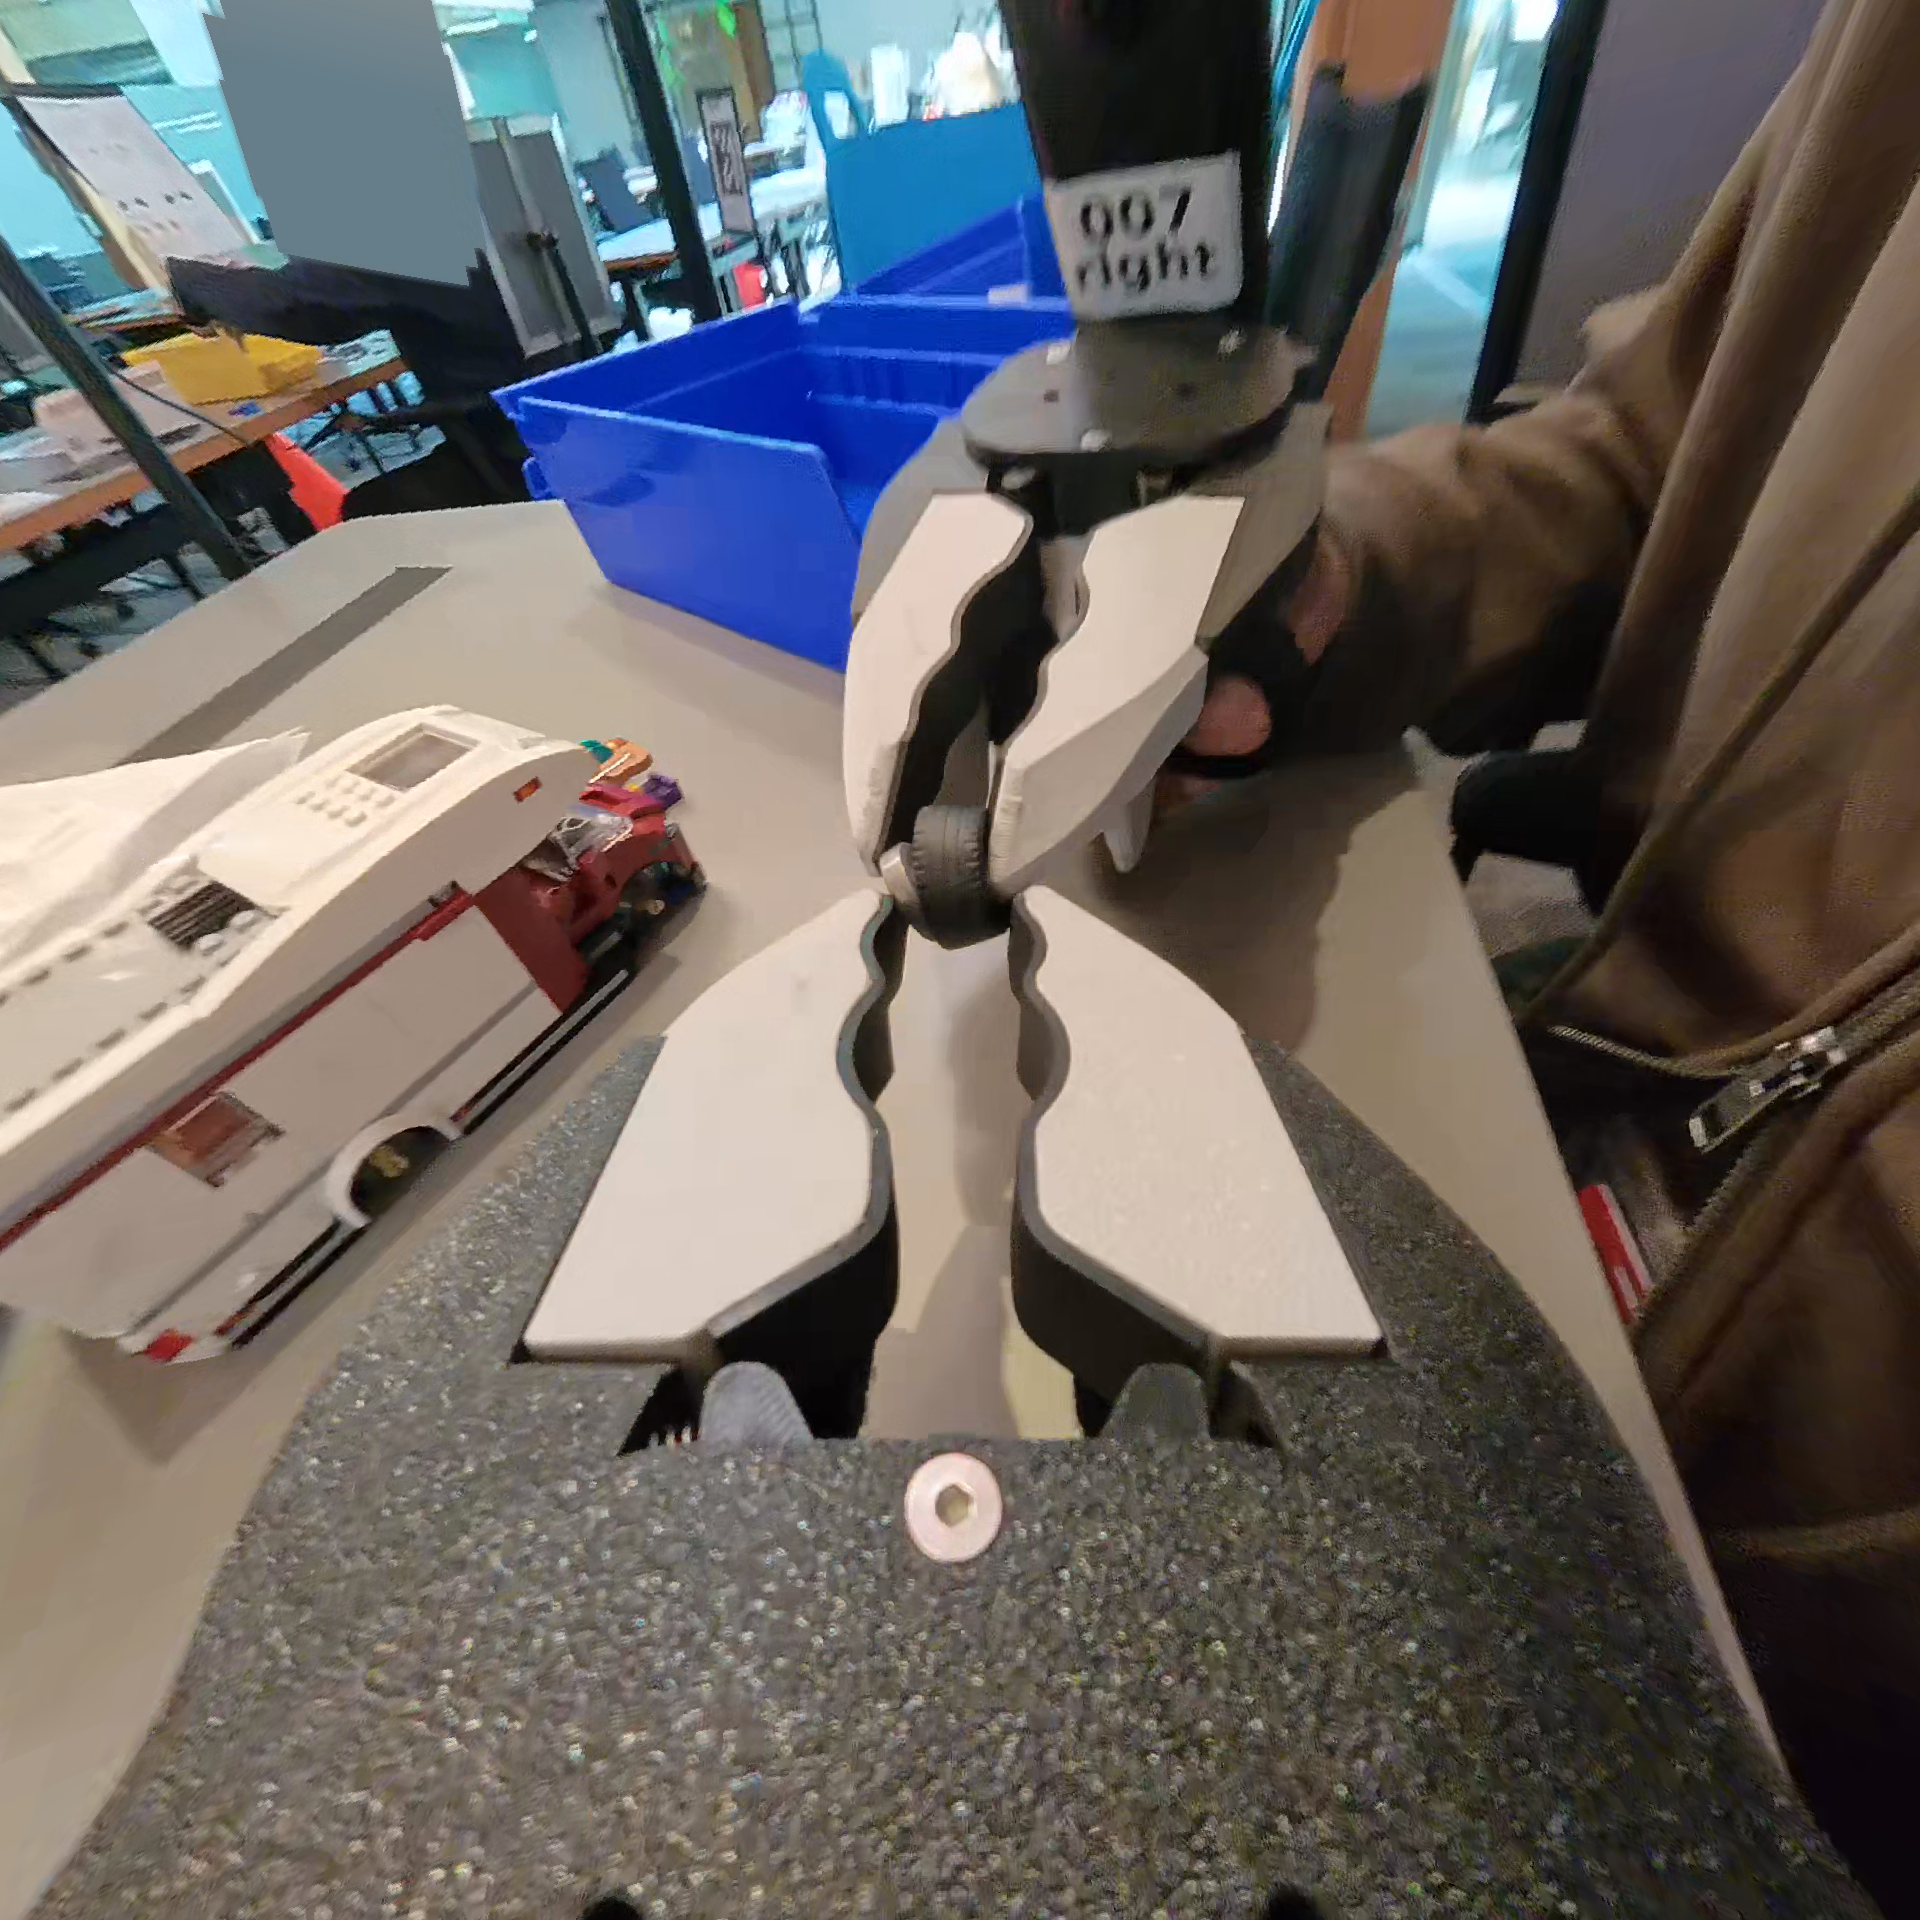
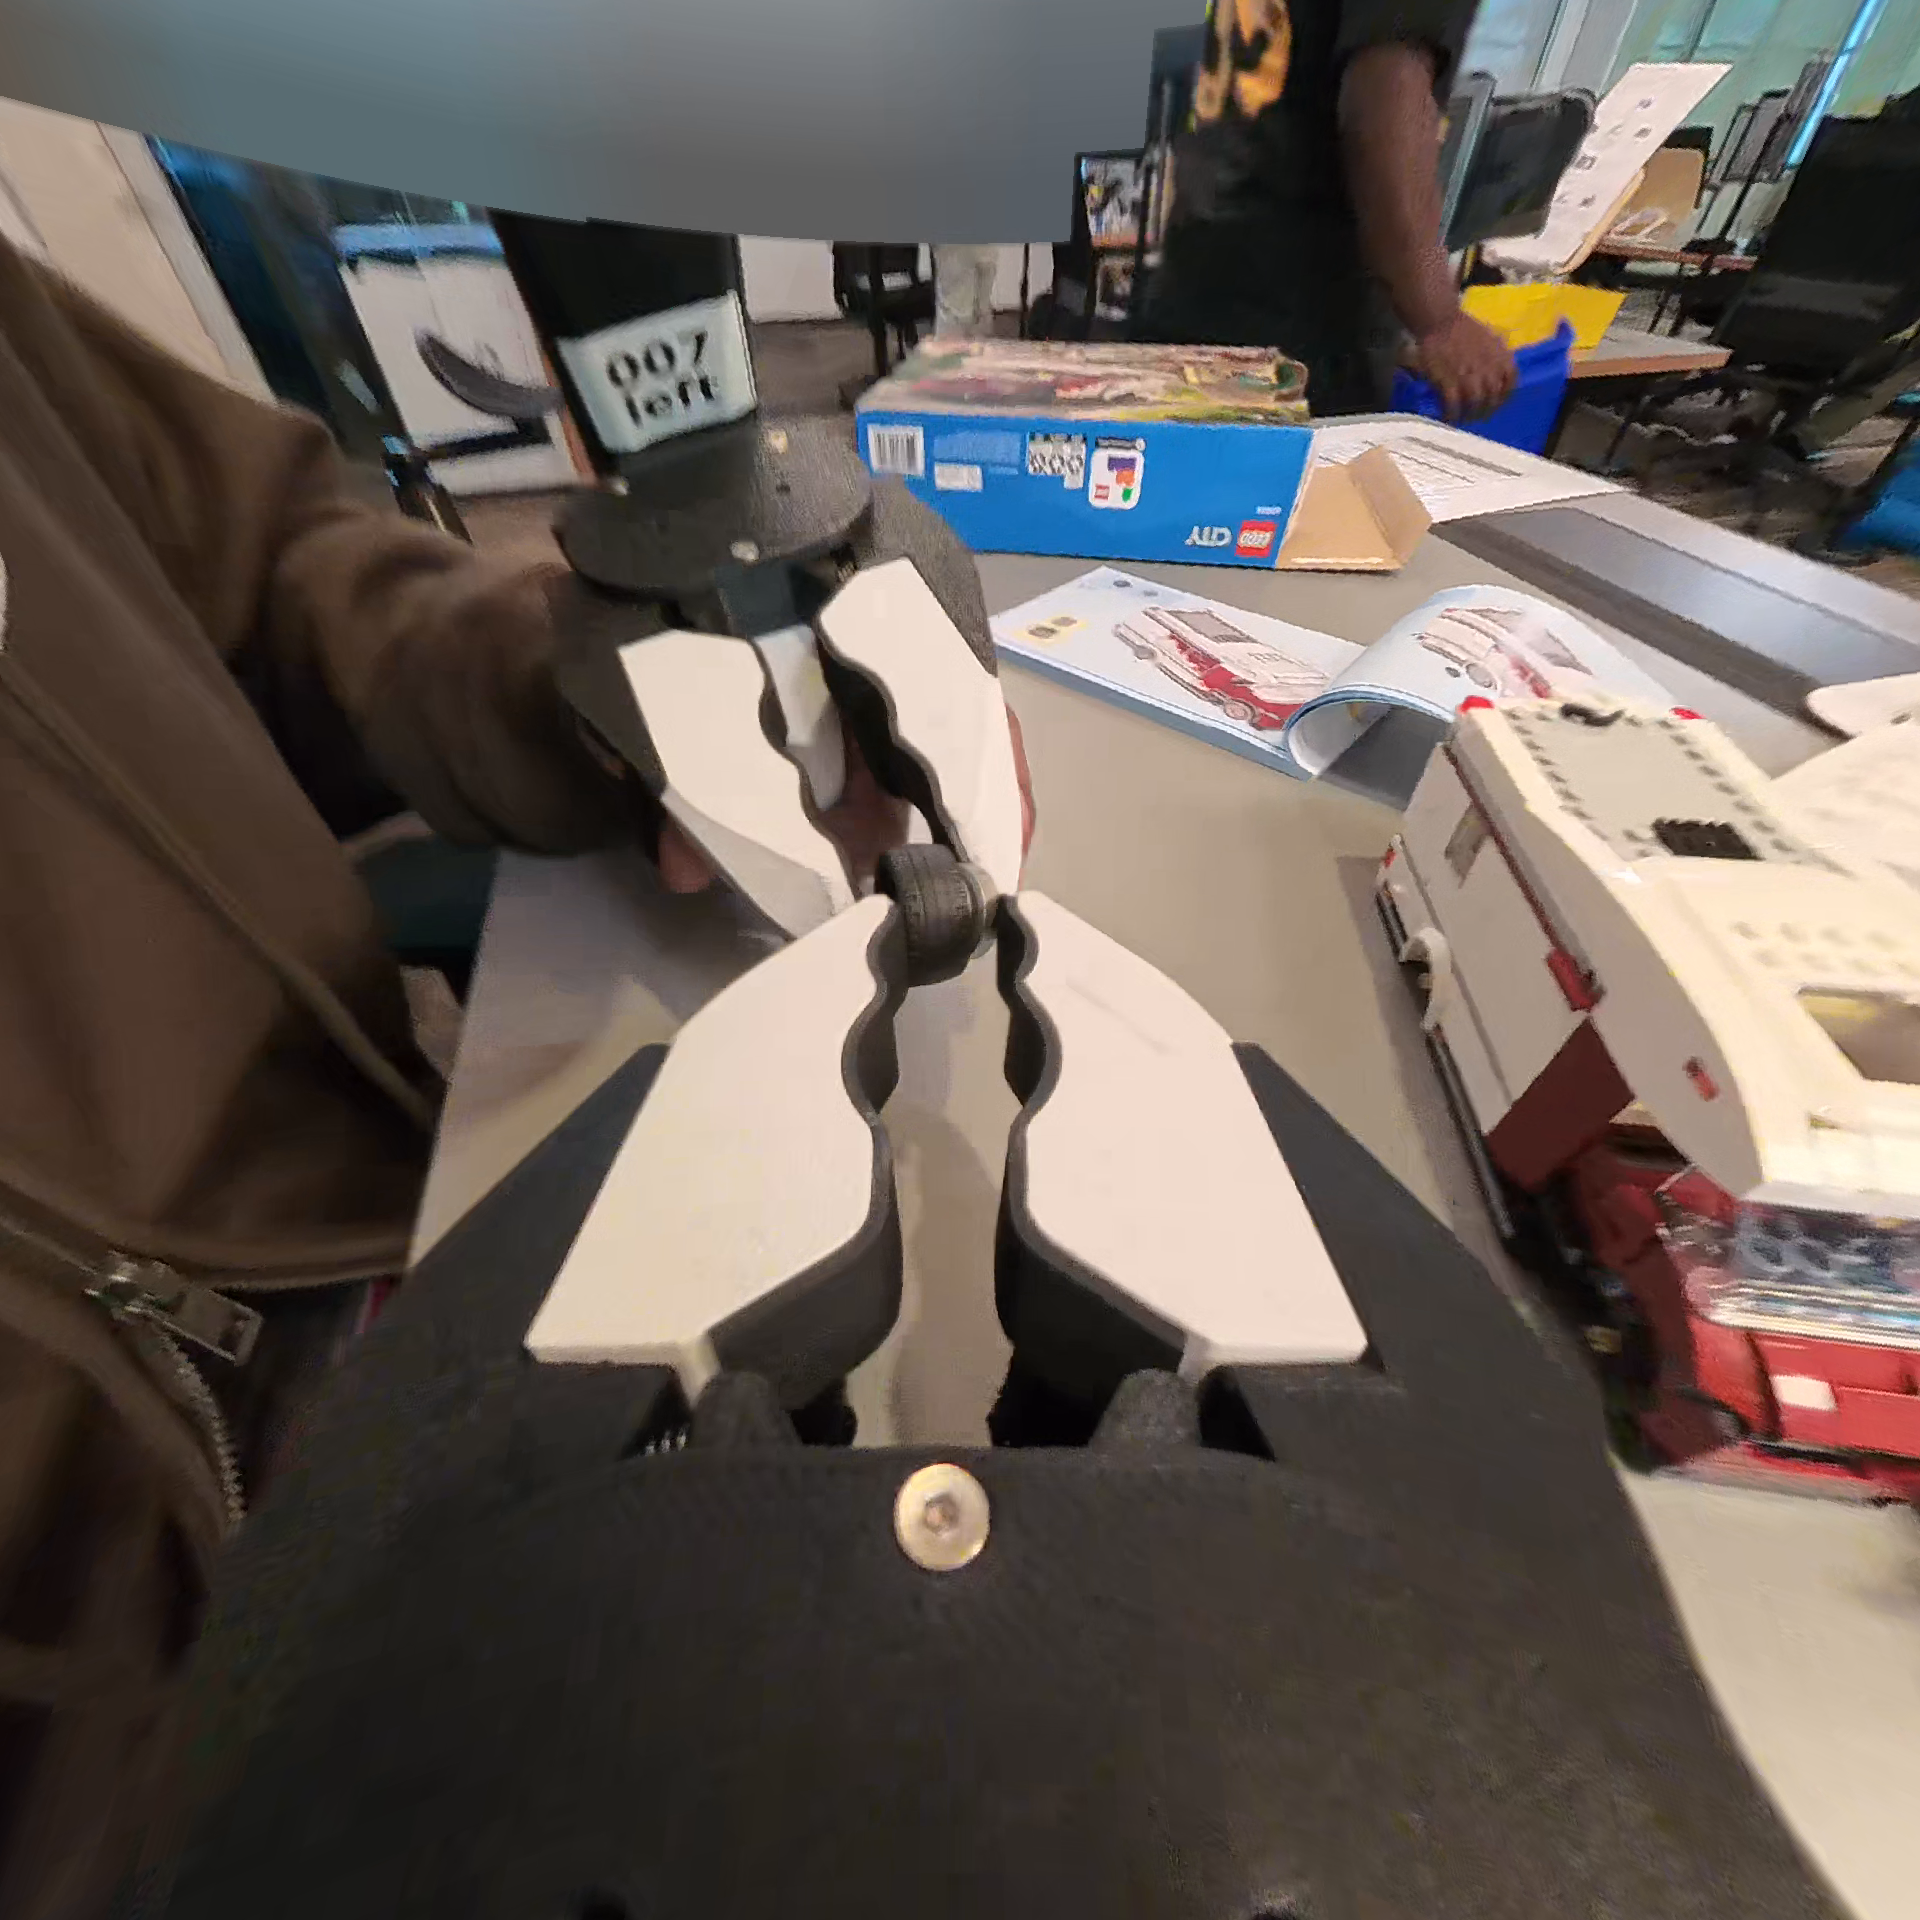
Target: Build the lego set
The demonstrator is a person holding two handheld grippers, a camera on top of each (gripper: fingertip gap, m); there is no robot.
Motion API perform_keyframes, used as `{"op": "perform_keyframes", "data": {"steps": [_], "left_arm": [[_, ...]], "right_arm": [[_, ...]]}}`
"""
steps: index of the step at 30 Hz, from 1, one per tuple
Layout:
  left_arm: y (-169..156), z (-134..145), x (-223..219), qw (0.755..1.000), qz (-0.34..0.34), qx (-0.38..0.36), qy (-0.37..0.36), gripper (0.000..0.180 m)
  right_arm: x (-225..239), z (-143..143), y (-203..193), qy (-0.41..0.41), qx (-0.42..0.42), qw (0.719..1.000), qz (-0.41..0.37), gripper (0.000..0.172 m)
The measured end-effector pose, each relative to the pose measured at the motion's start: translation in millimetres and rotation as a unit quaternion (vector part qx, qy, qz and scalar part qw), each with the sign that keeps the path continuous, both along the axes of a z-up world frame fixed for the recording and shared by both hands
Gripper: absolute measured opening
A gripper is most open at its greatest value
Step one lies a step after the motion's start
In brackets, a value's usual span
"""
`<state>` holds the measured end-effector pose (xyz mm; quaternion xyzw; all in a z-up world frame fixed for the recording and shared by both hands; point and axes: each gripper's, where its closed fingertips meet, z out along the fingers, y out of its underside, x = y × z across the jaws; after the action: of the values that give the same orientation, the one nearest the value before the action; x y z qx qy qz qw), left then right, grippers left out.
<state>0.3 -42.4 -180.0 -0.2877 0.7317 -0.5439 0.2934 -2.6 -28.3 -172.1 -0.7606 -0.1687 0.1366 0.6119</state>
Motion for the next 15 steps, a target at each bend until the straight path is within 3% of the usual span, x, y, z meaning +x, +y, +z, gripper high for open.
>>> {"op": "perform_keyframes", "data": {"steps": [2,5,15], "left_arm": [[-1,4,-1,1.0,-0.012,-0.027,-0.002,0.019],[-1,4,-4,0.999,-0.022,-0.031,-0.001,0.017],[4,-18,-4,0.993,0.018,0.117,0.013,0.016]], "right_arm": [[-2,4,-1,0.033,0.008,0.999,0.008,0.016],[-4,5,-2,0.012,0.016,1.0,0.015,0.016],[-1,-11,-7,-0.216,0.018,0.976,0.01,0.02]]}}
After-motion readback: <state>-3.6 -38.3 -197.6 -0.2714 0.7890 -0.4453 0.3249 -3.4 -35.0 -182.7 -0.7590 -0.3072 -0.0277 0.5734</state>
